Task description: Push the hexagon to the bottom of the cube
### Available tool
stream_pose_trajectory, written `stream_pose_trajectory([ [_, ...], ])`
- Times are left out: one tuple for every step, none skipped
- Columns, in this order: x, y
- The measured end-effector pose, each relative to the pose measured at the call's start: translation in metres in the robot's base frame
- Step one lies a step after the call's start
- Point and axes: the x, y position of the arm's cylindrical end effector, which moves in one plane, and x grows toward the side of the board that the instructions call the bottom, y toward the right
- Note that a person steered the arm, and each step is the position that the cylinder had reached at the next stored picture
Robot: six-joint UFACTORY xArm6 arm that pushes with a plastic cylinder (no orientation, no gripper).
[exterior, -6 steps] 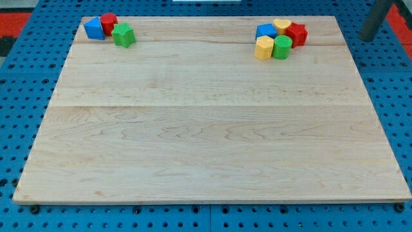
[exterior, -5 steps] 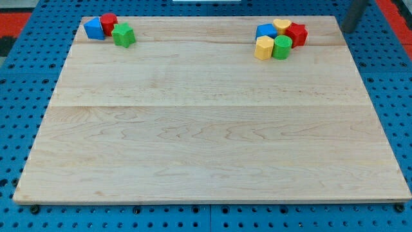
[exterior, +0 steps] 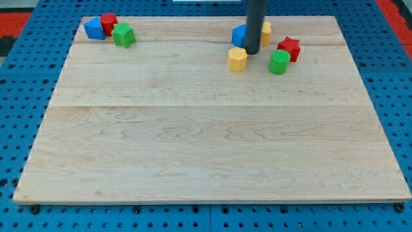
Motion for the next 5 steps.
stream_pose_trajectory([
  [0.048, -0.010],
  [0.055, -0.060],
  [0.022, -0.017],
  [-0.003, 0.004],
  [-0.003, 0.008],
])
